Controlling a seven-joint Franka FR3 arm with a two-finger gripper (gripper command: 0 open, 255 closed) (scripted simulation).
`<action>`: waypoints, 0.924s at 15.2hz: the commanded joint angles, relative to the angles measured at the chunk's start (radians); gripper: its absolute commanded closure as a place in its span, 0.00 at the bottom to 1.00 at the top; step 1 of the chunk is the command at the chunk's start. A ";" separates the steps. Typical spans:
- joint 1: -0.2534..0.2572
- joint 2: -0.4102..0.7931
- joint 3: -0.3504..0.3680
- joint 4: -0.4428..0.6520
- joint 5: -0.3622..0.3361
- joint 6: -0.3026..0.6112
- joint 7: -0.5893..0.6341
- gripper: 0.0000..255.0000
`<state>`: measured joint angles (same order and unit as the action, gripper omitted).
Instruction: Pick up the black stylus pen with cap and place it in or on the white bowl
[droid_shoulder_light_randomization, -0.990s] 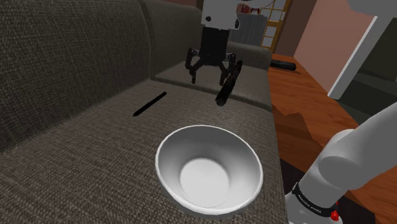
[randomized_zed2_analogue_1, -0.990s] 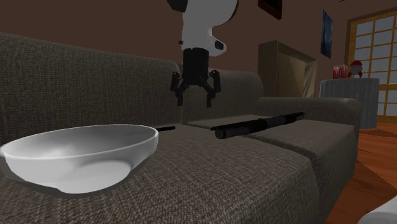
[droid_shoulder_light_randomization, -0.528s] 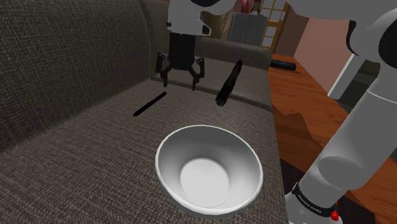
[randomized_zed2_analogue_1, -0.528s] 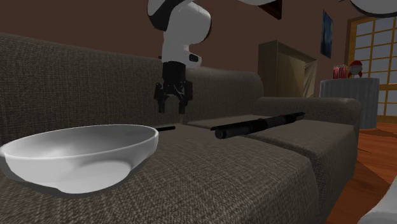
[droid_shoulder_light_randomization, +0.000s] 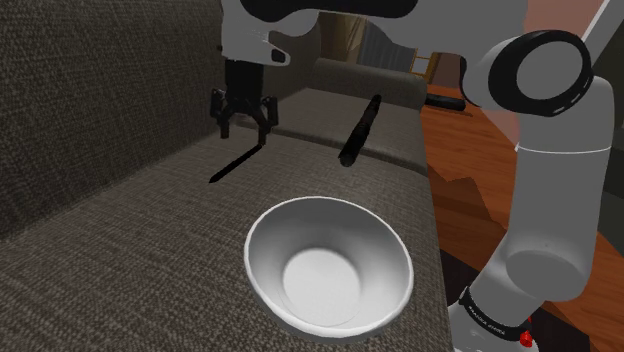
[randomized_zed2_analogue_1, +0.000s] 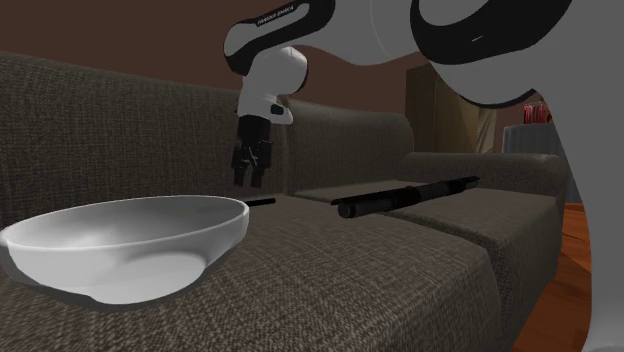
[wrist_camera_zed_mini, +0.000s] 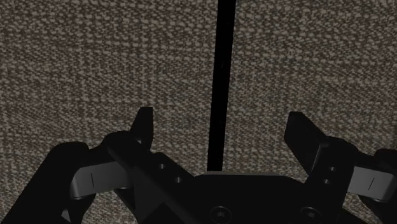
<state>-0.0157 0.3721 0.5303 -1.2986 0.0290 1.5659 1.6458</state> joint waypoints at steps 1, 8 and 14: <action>0.006 0.012 -0.002 -0.007 -0.001 0.018 0.017 0.00; -0.002 -0.008 0.000 -0.109 0.008 0.102 0.011 0.00; -0.001 -0.008 0.000 -0.108 0.008 0.101 0.011 0.00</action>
<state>-0.0171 0.3644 0.5300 -1.4067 0.0370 1.6671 1.6570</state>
